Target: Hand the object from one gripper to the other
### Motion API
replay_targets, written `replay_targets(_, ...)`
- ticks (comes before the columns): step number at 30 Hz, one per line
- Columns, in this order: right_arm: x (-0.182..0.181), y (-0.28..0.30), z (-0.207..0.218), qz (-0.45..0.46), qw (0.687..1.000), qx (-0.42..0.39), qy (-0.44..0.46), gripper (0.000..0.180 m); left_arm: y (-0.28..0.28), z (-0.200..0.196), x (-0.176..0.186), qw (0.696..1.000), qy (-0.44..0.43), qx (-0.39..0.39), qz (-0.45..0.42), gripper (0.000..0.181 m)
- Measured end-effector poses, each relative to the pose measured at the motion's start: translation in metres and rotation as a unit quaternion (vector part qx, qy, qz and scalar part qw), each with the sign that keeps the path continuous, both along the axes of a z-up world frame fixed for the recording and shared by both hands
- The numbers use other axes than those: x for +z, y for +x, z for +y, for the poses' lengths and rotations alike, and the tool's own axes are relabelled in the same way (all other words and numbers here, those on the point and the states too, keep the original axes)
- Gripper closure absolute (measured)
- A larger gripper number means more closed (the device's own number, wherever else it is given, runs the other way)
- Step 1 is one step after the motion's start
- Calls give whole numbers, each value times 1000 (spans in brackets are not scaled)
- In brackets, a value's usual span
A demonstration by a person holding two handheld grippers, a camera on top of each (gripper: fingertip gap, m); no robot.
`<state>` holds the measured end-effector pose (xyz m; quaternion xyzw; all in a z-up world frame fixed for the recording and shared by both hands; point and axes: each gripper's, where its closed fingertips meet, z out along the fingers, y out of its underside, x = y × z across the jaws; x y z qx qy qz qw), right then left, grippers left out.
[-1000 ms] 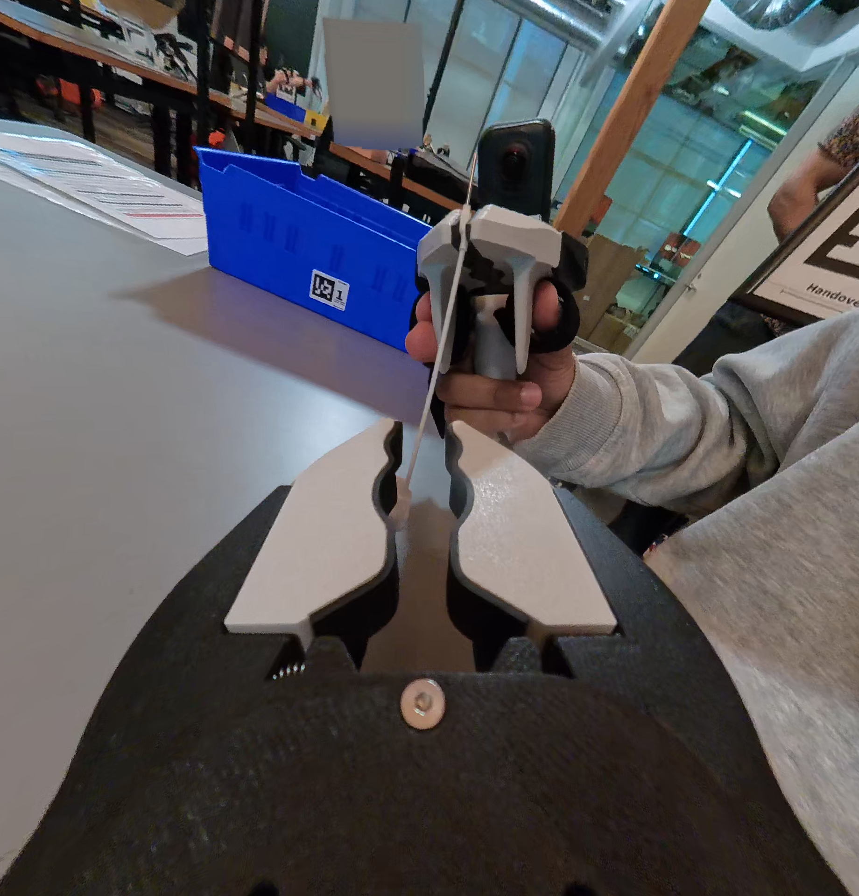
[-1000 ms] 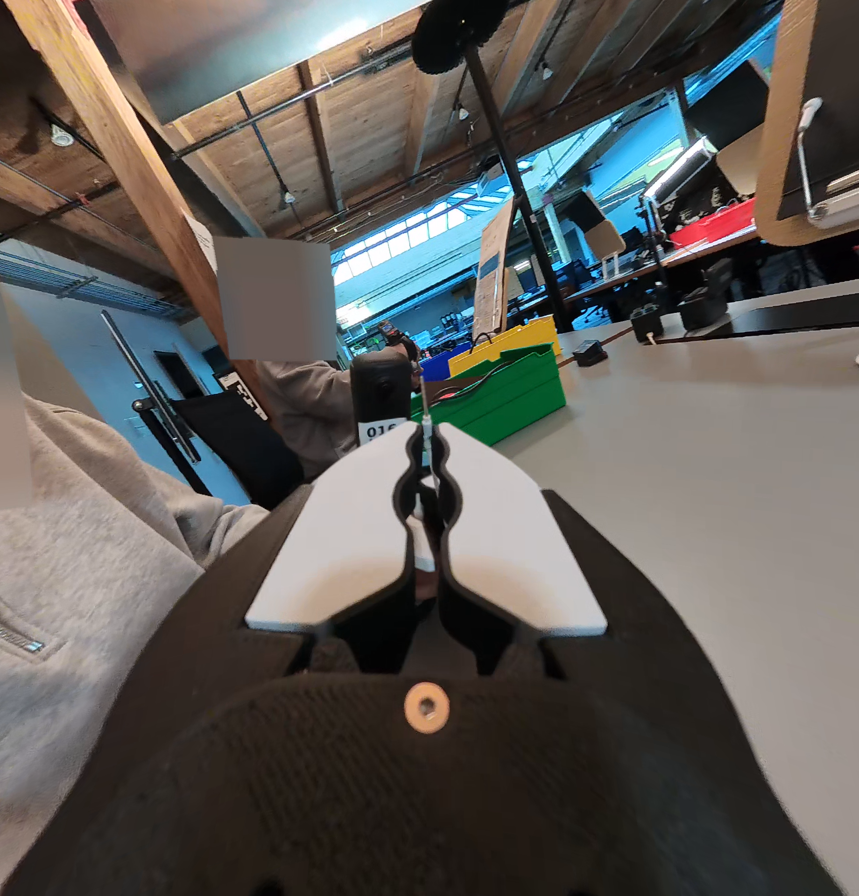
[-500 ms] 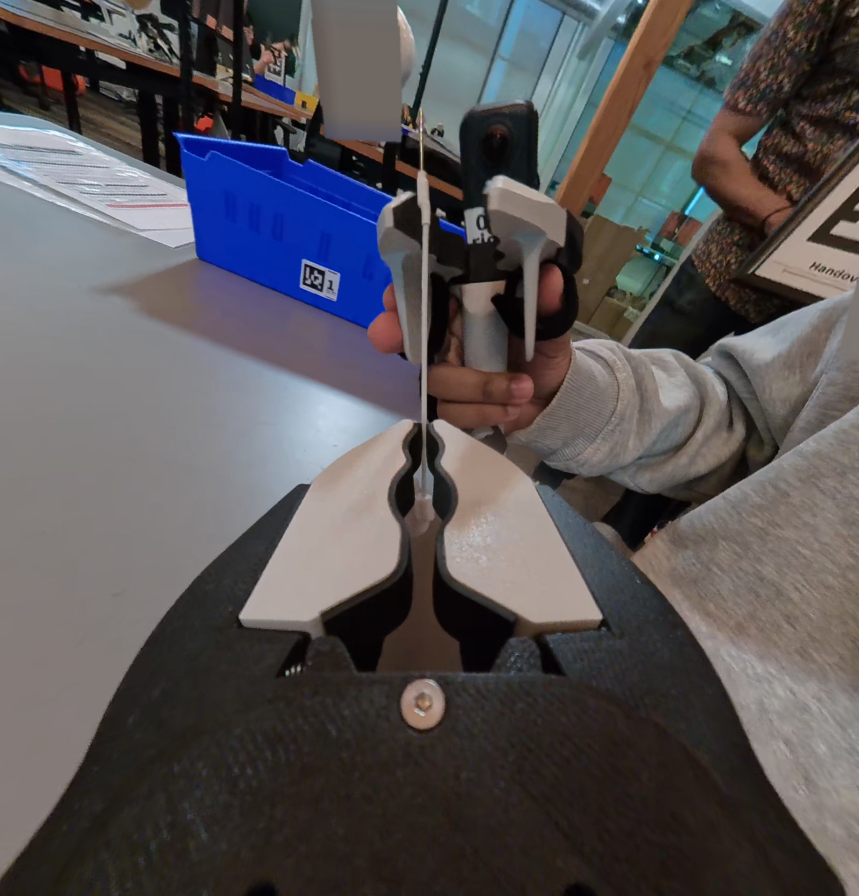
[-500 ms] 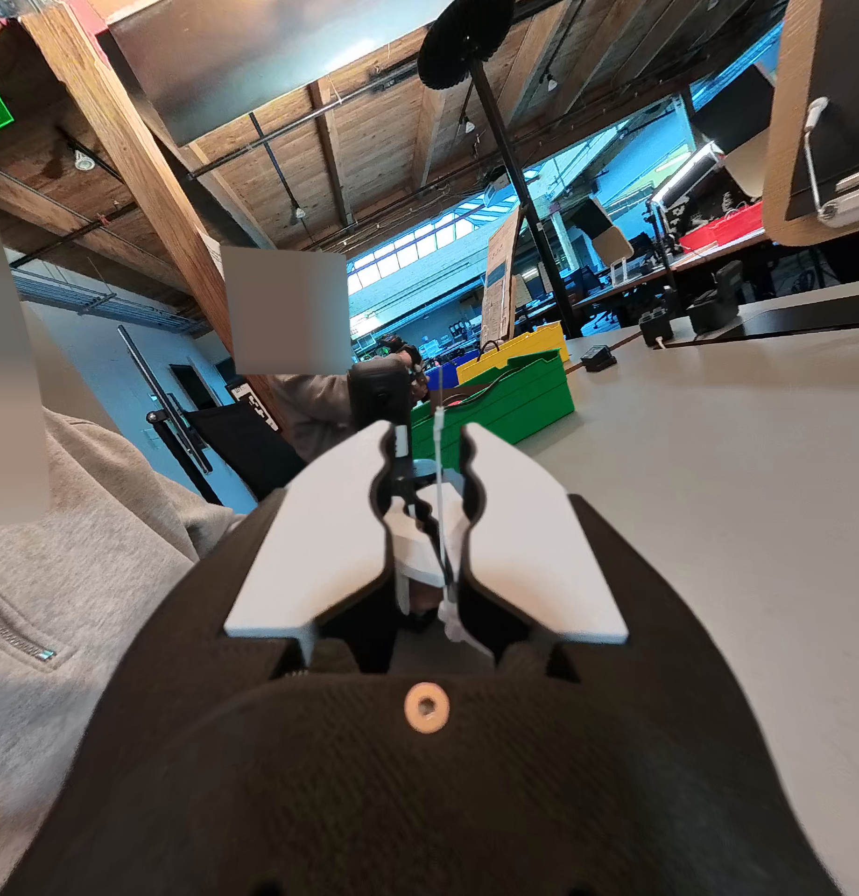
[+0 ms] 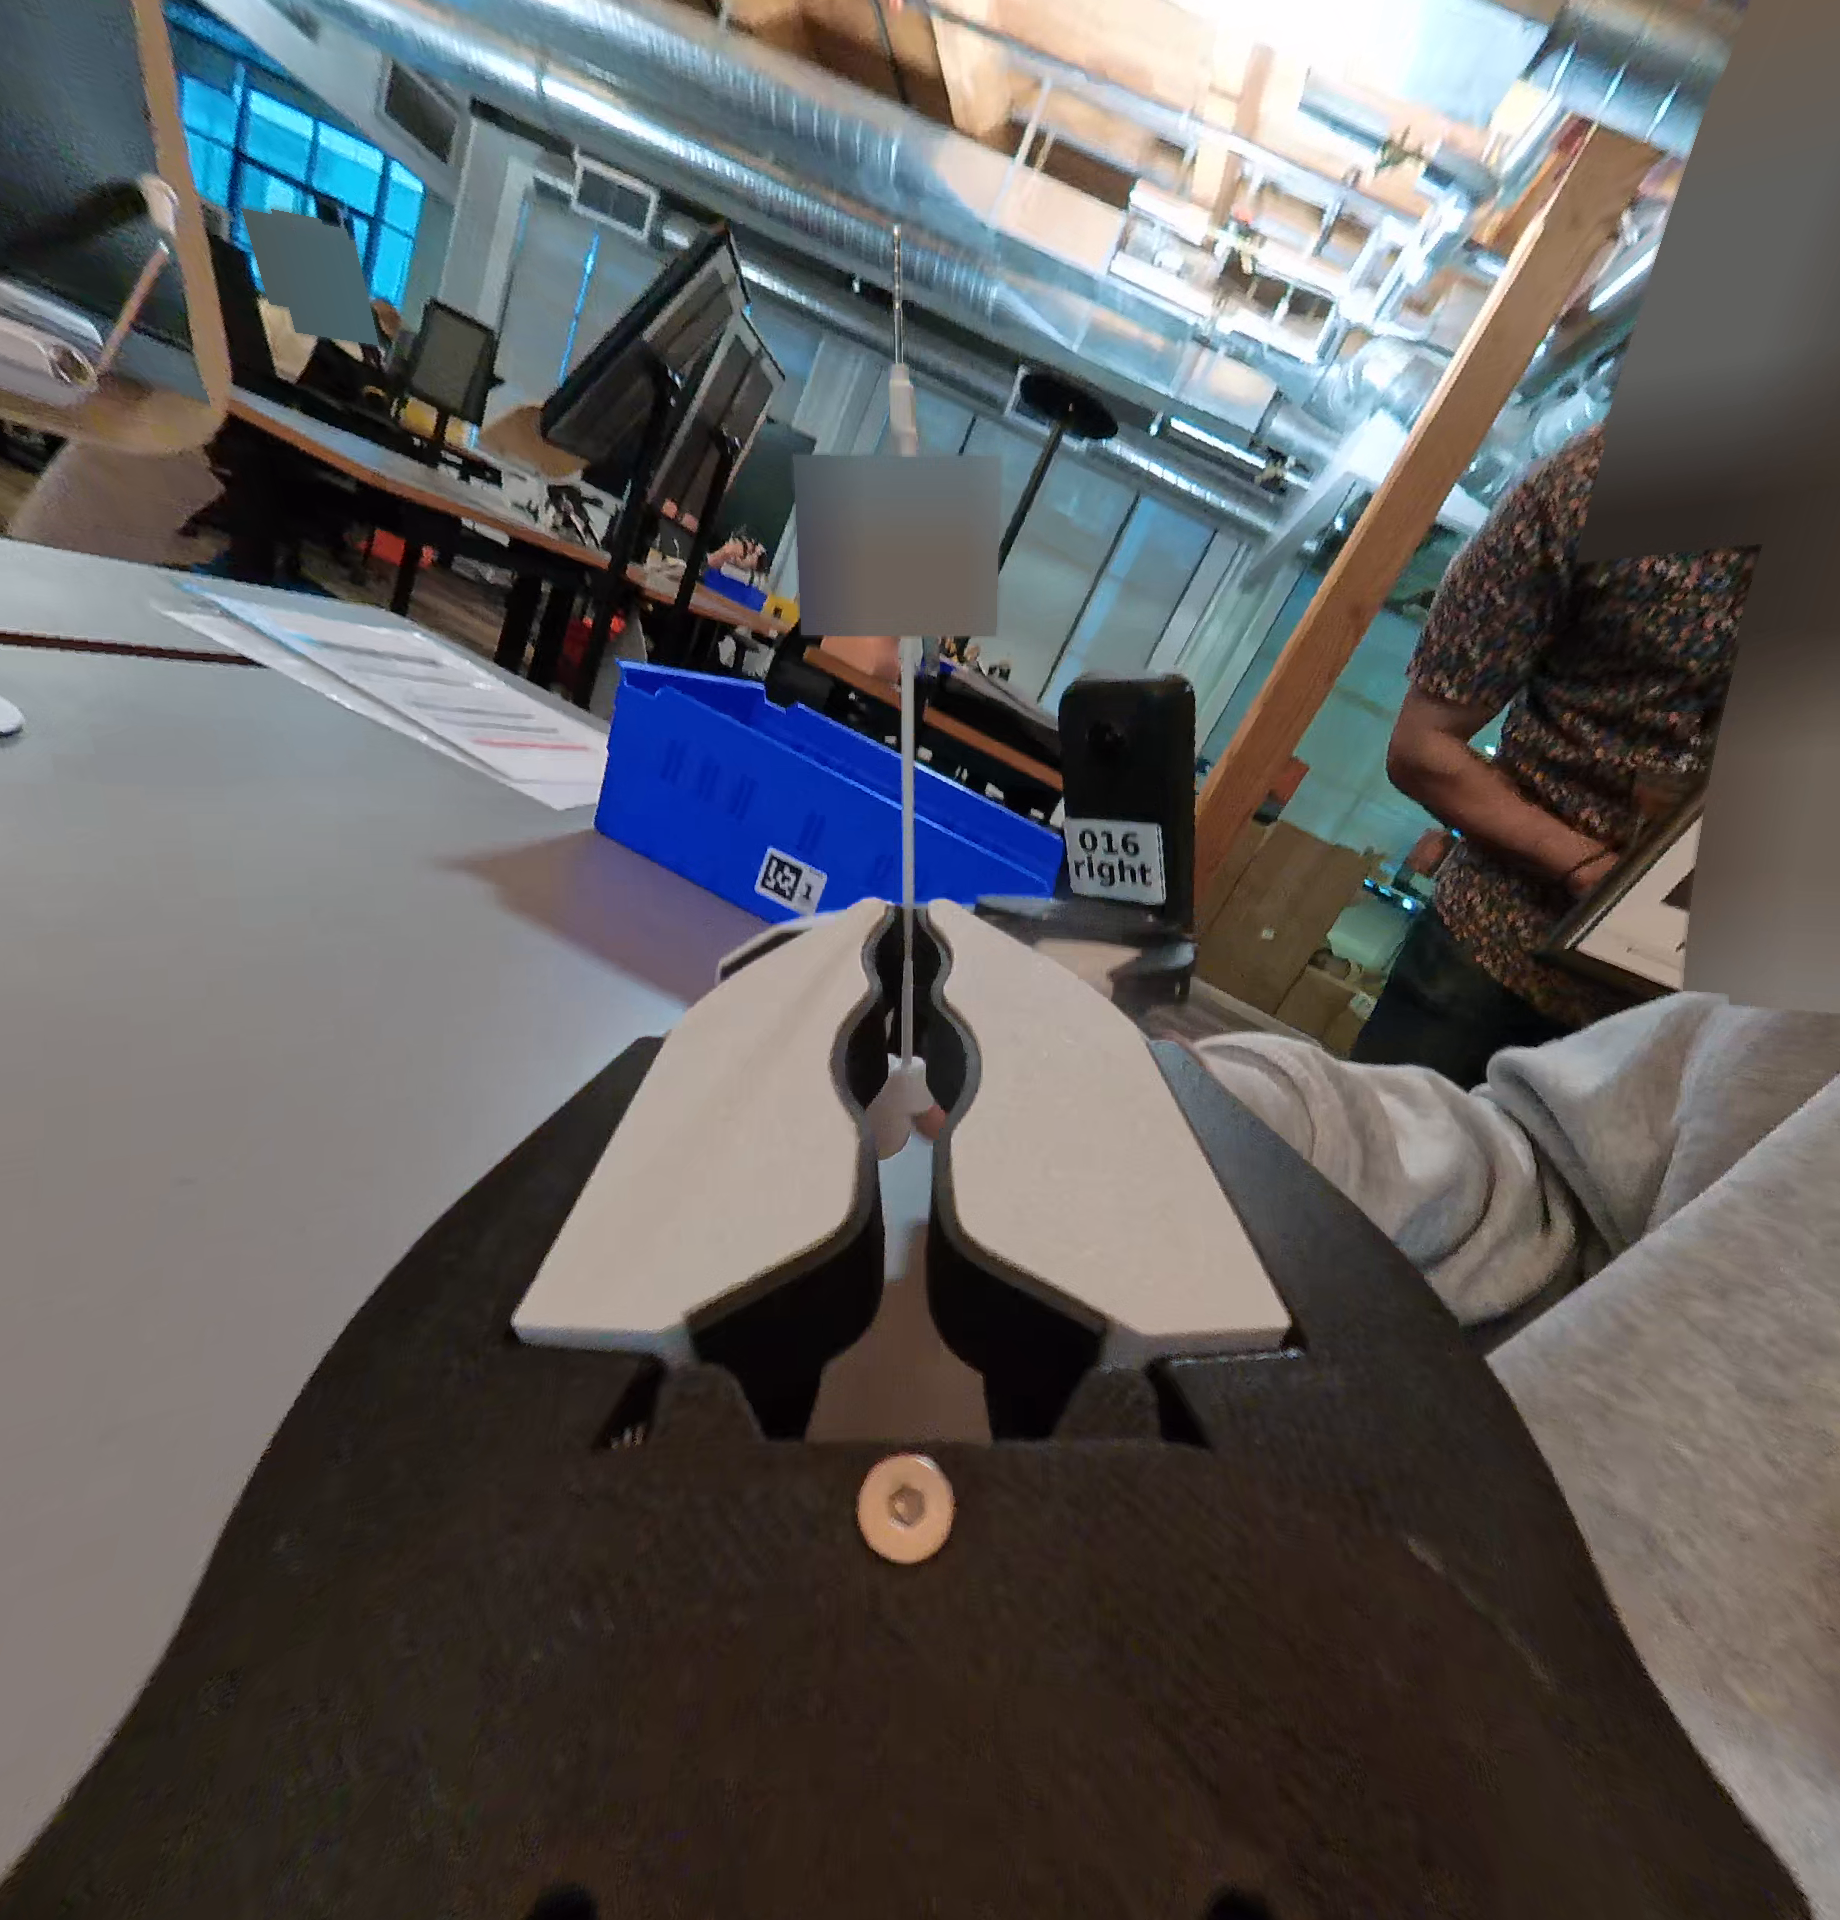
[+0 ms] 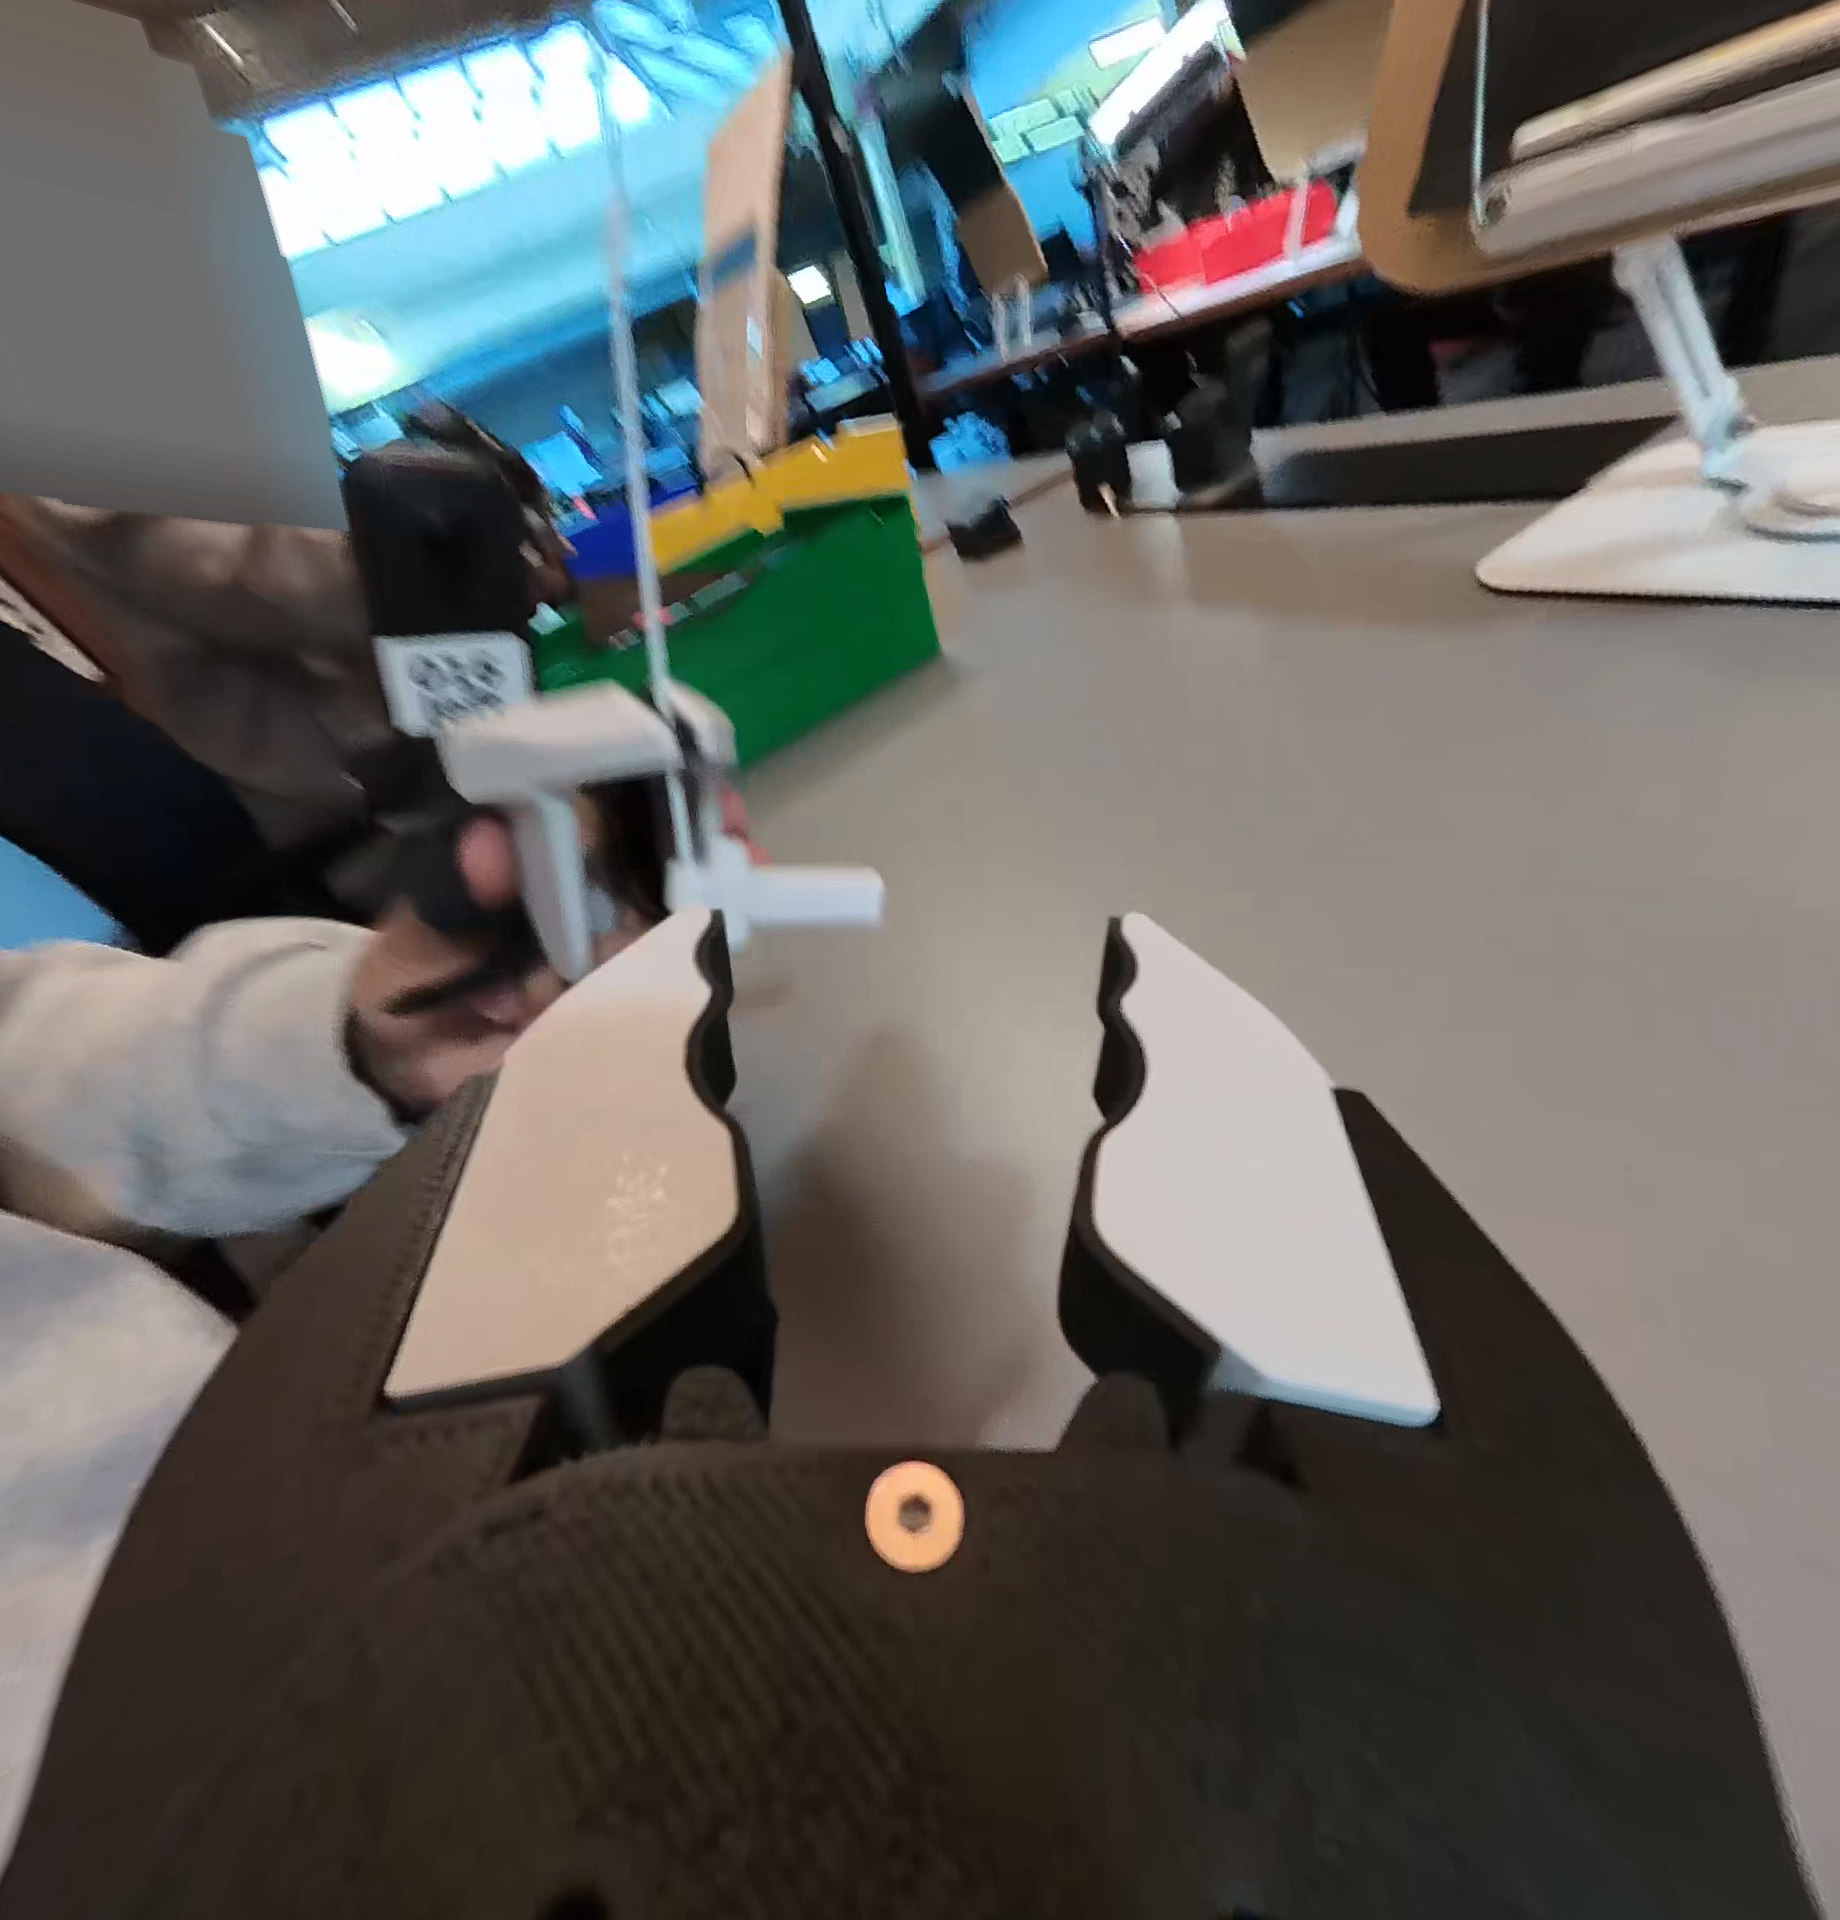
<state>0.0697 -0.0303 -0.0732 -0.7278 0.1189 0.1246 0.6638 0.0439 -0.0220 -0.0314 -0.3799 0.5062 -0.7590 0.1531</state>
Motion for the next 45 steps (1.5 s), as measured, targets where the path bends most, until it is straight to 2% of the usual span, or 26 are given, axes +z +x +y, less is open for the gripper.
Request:
replay_targets(8, -8, -11, 11, 3, 999, -20, -28, 99, -5, 2, 17, 999, -16, 24, -33, 180)
replay_targets(15, 4, -32, 16, -14, 1000, -4, -5, 107, -9, -8, 17, 999, -10, 6, -39, 180)
replay_targets(24, 15, -46, 14, 38, 996, 65, 39, 112, -16, -19, 16, 998, -5, -53, -45, 180)
replay_targets(29, 14, -54, 14, 47, 994, 97, 36, 124, -20, -24, 16, 996, -11, -81, -45, 180)
replay_targets(37, 16, -55, 13, 27, 994, 99, 40, 128, -23, -24, 18, 994, -19, -92, -46, 180)
replay_targets(38, 16, -54, 13, 26, 994, 99, 41, 128, -22, -24, 18, 995, -19, -90, -46, 179)
replay_targets(42, 18, -50, 11, 30, 994, 91, 49, 128, -19, -21, 17, 996, -20, -73, -43, 150)
replay_targets(45, 22, -46, 10, 50, 993, 89, 61, 128, -17, -17, 17, 997, -22, -60, -44, 144)
